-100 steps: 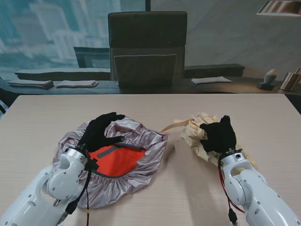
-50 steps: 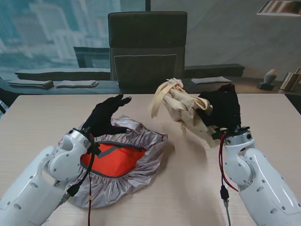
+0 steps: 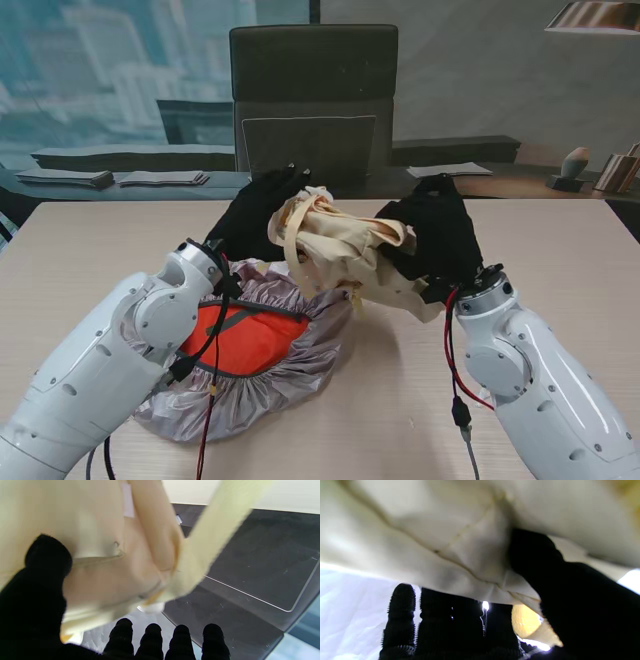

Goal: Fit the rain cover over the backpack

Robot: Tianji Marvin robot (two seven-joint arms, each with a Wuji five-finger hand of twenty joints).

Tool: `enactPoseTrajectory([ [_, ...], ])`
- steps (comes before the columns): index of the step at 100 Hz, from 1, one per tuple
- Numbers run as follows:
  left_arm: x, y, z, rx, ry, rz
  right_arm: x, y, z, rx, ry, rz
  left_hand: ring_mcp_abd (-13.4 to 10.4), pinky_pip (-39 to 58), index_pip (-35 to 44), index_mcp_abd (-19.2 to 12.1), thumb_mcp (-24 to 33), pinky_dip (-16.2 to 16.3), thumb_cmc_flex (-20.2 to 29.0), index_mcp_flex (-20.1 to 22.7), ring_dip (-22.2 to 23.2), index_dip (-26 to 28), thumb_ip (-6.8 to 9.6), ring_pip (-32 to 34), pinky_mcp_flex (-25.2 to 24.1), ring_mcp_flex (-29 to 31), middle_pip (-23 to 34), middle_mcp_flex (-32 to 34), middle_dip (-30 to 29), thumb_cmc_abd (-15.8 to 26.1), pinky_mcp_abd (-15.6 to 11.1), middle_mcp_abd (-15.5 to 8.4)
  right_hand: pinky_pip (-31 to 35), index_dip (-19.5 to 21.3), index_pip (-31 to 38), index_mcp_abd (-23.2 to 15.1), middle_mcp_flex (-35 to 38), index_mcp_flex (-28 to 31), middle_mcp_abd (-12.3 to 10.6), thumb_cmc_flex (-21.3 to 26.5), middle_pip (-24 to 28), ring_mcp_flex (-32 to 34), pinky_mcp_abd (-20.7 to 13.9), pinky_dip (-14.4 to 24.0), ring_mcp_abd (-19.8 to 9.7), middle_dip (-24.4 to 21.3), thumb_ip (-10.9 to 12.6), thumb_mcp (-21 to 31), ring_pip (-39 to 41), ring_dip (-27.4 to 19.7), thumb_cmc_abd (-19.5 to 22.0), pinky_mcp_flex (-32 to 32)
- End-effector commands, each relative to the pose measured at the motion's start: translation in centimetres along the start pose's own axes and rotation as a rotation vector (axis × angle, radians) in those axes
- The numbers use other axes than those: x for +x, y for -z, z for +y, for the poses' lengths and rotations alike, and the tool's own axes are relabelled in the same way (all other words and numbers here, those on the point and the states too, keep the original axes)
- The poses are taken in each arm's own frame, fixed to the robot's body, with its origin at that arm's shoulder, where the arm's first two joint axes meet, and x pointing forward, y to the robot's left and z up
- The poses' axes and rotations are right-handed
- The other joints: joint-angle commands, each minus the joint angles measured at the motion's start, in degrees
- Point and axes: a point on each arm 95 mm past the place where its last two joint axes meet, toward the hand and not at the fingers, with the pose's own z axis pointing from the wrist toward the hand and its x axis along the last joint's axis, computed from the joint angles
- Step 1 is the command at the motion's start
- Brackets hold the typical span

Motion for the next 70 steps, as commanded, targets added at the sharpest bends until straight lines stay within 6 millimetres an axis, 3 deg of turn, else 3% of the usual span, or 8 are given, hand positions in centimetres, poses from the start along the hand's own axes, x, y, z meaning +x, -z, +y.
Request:
enactPoseTrajectory([
  [1, 0.9, -0.5, 0.4, -0.029, -0.003, 0.033, 1.0, -0.8, -0.1, 0.006, -0.023, 0.039, -1.6, -4.6, -1.3, -0.3, 1.8, -1.3, -2.4, -2.7, -1.8, -1.5, -2.28, -1.8, -0.7, -1.5, -1.2, -2.1, -1.6, -2.6, -1.3, -0.3, -1.2, 5.4, 5.5, -14.5, 1.0, 6.1, -1.1, 6.3, 0.4, -1.2, -1.2, -0.3, -3.1, 1.1, 2.3, 8.0, -0.8, 0.8, 3.6, -1.8],
  [11, 1.2, -0.7, 0.8, -0.073, -0.001, 0.048, 1.6, -1.2, -0.4, 0.01, -0.043, 0.058, -1.5, -7.4, 0.0, -0.9, 1.2, 0.4, -2.0, -2.6, -1.1, 0.6, -1.96, -1.0, -1.0, -1.6, 0.2, -1.6, 3.2, -2.7, 0.1, -1.0, -1.2, 5.7, 5.2, -15.0, 0.8, 6.2, -1.6, 6.2, 0.1, -1.8, -1.4, -0.4, -3.6, 1.3, 2.4, 7.9, -1.1, 0.8, 4.1, -1.9],
  [16, 1.3, -0.8, 0.9, -0.095, 0.0, 0.054, 1.8, -1.5, -0.6, 0.005, -0.041, 0.062, -1.4, -8.6, 3.0, -2.3, 0.6, 2.3, -1.3, -2.1, 1.7, 7.8, -1.64, 0.4, -0.8, -1.4, 2.8, -0.8, 10.6, -2.4, 1.1, -2.3, -1.0, 5.9, 5.0, -15.5, 0.8, 6.1, -1.9, 6.2, 0.1, -1.7, -1.4, -0.3, -3.8, 1.5, 2.4, 7.8, -1.1, 0.9, 4.1, -1.6],
  [26, 1.5, -1.3, 1.1, -0.108, 0.011, 0.07, 2.1, -2.1, -1.0, -0.006, -0.045, 0.052, -0.5, -9.8, 32.4, -9.0, -1.8, 3.2, 1.7, 0.5, 6.3, 24.6, -0.09, 7.7, 1.1, 3.4, 17.8, 7.5, 20.6, 1.5, 3.4, -5.5, -0.7, 6.3, 4.9, -15.2, 0.6, 5.9, -1.7, 6.2, 0.0, -2.1, -1.5, -0.2, -3.6, 1.6, 2.5, 7.8, -1.1, 0.9, 4.3, -1.5],
  [34, 1.6, -1.7, 1.2, -0.093, 0.036, 0.071, 2.2, -2.4, -1.2, -0.007, -0.036, 0.035, -0.4, -10.9, 48.4, -20.2, 0.0, 3.1, 5.2, 15.5, 9.4, 31.3, 0.7, 14.7, 3.4, 10.1, 26.0, 18.0, 21.6, 7.6, 4.1, -9.7, -0.3, 6.4, 4.7, -14.5, 0.2, 4.7, -1.6, 5.9, 0.1, -2.4, -1.5, 0.0, -3.7, 1.7, 2.6, 7.3, -0.9, 0.9, 5.3, -1.0],
  [40, 1.7, -1.9, 1.1, -0.077, 0.058, 0.069, 2.2, -2.3, -1.3, -0.009, -0.032, 0.02, -0.3, -11.0, 56.5, -28.3, -6.1, 3.1, 14.1, 28.7, 10.2, 28.9, 0.75, 19.2, 7.0, 18.3, 28.8, 30.6, 21.3, 7.6, 5.0, -10.9, 0.0, 5.8, 4.7, -14.3, 0.0, 3.8, -1.7, 5.9, 0.1, -2.5, -1.4, 0.1, -3.8, 1.3, 2.7, 6.5, -1.0, 0.6, 5.7, -0.4],
  [56, 1.7, -2.1, 1.5, -0.061, 0.214, 0.054, 1.7, -1.4, -1.7, 0.013, -0.029, -0.027, -1.3, -5.4, 59.1, -24.2, -4.2, 4.7, 19.1, 28.3, 11.6, 38.6, 0.02, 25.9, 15.7, 28.8, 27.1, 43.5, 26.8, 14.1, 5.0, -7.8, 0.0, 2.5, 5.8, -13.1, -1.0, 0.7, -2.0, 5.1, 0.1, -3.0, -1.4, 0.2, -4.3, -0.3, 2.8, 5.0, -1.6, 0.1, 6.4, -0.3],
  [70, 1.7, -2.4, 1.7, -0.023, 0.24, 0.029, 0.8, -0.4, -1.9, 0.037, -0.043, -0.088, 4.7, 31.5, 63.0, -17.7, -12.9, 13.2, 27.6, 20.2, 21.6, 47.1, -1.31, 39.6, 10.4, 33.2, 35.7, 46.4, 41.0, 21.1, 2.5, -5.2, -2.8, -3.5, 2.1, -8.7, -10.6, -10.7, -1.7, -2.2, -2.2, -9.2, -1.4, -1.1, -4.3, -2.2, 1.0, -2.1, -5.5, 0.9, 9.2, -3.3],
])
